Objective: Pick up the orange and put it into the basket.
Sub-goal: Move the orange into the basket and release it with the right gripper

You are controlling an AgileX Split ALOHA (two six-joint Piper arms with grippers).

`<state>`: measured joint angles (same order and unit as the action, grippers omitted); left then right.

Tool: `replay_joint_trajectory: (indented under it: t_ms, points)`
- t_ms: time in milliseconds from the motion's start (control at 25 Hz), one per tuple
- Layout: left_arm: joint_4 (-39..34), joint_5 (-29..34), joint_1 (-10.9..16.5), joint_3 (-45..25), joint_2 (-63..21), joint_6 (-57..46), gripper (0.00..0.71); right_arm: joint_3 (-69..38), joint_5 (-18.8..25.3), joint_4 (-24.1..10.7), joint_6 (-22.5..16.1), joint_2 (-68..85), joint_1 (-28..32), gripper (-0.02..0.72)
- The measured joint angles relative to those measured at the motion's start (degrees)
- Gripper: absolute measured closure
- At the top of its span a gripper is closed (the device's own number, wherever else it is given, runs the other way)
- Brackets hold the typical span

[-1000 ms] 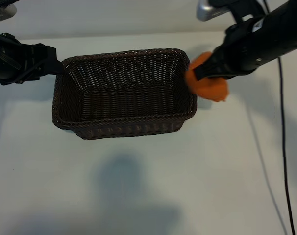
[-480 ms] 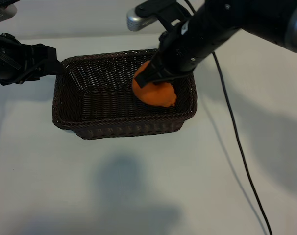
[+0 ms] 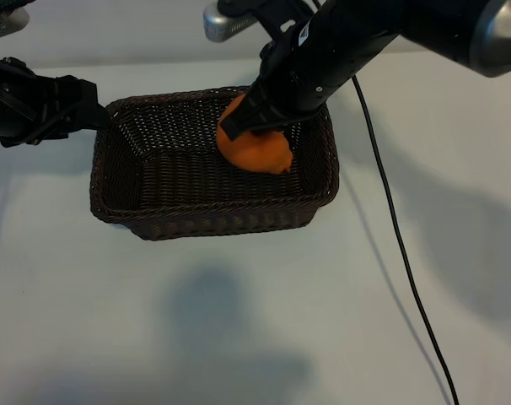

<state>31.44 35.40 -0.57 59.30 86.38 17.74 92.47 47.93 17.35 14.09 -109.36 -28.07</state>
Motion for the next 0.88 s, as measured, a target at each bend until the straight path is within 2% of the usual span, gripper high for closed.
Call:
replay_joint_trajectory:
  t_ms: [480,880]
  points:
    - [0.0,0.0,0.0,0.0,0.0,0.0,0.12,0.1,-4.2,1.8,3.1,-9.5,0.0,0.655]
    - [0.0,0.0,0.0,0.0,0.0,0.0,0.12,0.1,-4.6,2.3,3.1,-11.2,0.0,0.655]
